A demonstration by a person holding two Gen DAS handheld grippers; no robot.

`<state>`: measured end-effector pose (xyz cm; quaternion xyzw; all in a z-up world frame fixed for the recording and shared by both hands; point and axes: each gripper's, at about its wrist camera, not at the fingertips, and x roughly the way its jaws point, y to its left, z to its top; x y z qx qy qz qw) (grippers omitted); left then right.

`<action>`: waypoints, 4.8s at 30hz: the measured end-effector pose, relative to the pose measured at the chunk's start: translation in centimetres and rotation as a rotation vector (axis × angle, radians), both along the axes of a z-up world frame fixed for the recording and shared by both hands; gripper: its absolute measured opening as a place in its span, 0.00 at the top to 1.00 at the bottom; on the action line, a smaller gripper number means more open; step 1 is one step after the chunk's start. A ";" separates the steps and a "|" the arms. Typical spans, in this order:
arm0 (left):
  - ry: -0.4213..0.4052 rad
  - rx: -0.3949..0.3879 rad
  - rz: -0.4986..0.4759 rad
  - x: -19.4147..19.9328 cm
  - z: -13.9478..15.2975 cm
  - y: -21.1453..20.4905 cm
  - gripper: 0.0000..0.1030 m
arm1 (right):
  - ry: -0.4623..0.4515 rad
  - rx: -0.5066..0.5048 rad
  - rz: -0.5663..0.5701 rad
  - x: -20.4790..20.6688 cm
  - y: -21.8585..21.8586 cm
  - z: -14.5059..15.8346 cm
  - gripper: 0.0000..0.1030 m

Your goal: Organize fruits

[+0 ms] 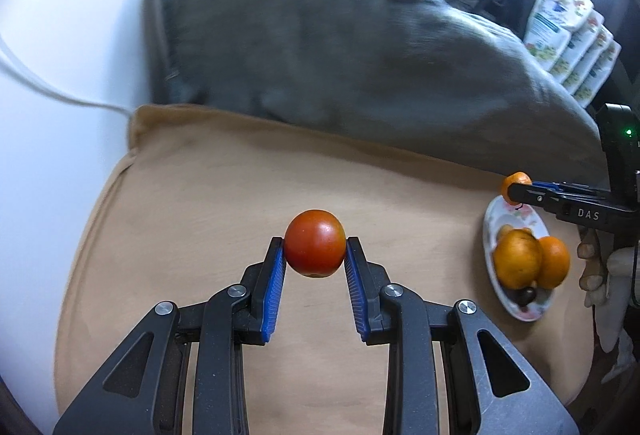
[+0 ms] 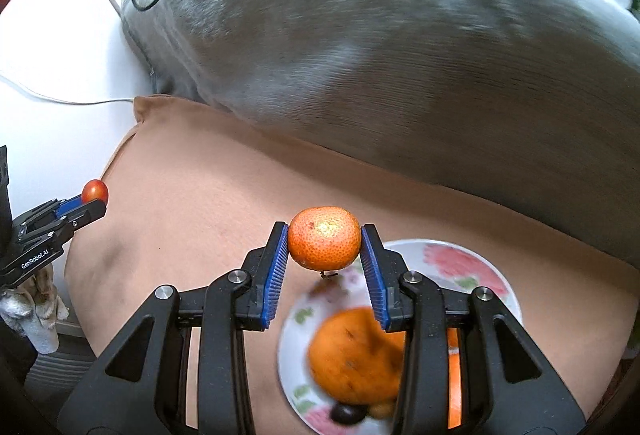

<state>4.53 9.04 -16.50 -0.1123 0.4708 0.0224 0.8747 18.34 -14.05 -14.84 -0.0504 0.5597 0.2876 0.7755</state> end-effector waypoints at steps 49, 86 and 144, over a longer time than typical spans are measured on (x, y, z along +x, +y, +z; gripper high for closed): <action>0.051 -0.048 -0.423 8.8 -0.2 -18.6 0.73 | 0.065 0.020 -0.102 0.6 -12.4 -1.3 0.63; 0.074 -0.054 -0.450 10.5 -0.6 -19.6 0.65 | 0.108 0.022 -0.091 0.5 -12.1 -2.0 0.61; 0.000 0.015 -0.399 5.7 5.0 -17.6 0.31 | -0.069 0.025 -0.214 -3.6 -14.3 5.7 0.21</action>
